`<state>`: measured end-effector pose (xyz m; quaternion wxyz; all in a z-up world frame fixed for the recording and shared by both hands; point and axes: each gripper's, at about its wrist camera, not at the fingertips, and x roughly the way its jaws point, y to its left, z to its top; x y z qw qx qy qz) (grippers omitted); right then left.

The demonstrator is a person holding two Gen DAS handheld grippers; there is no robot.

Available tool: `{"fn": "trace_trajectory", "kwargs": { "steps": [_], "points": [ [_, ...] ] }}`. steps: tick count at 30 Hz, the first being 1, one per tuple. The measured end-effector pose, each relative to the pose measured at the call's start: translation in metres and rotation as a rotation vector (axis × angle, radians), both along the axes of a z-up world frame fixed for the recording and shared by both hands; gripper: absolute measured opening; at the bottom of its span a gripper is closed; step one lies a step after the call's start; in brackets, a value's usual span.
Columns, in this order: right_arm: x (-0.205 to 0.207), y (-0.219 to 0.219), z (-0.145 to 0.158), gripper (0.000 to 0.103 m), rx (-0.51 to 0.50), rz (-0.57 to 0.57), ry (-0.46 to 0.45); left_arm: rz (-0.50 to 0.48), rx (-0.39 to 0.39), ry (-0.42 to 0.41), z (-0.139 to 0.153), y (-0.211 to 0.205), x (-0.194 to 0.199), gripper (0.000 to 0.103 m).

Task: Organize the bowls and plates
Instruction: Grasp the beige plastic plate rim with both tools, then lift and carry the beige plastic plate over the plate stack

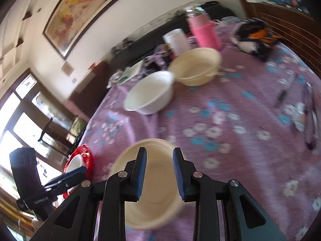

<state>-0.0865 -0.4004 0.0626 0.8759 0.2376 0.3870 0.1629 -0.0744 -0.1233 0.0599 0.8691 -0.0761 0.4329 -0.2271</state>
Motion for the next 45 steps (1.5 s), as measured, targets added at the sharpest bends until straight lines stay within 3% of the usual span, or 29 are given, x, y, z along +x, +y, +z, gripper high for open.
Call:
{"fn": "trace_trajectory", "kwargs": {
  "steps": [6,19,27,35,37,38,45],
  "points": [
    [-0.026,-0.036,-0.031,0.029,0.048,-0.035,0.075,-0.001,0.012,0.029,-0.02,-0.009,0.006,0.046],
    [-0.03,-0.017,-0.046,0.029,0.09,0.034,0.104,-0.037,-0.014,0.075,-0.037,-0.021,0.018,0.046],
    [-0.032,-0.016,-0.031,0.033,0.063,0.034,0.081,-0.041,0.005,0.047,-0.039,-0.022,0.018,0.045],
    [-0.026,0.003,-0.04,0.035,0.053,0.067,0.113,-0.046,0.031,0.028,-0.046,-0.026,0.018,0.045],
    [-0.022,0.009,-0.041,0.03,0.05,0.076,0.113,-0.052,0.036,0.01,-0.044,-0.027,0.016,0.039],
    [-0.021,0.013,-0.041,0.021,0.047,0.08,0.11,-0.055,0.035,0.0,-0.043,-0.028,0.014,0.035],
    [-0.019,0.032,-0.025,0.02,-0.031,0.084,0.063,-0.027,0.093,-0.101,-0.028,-0.025,0.003,0.035]
  ]
}}
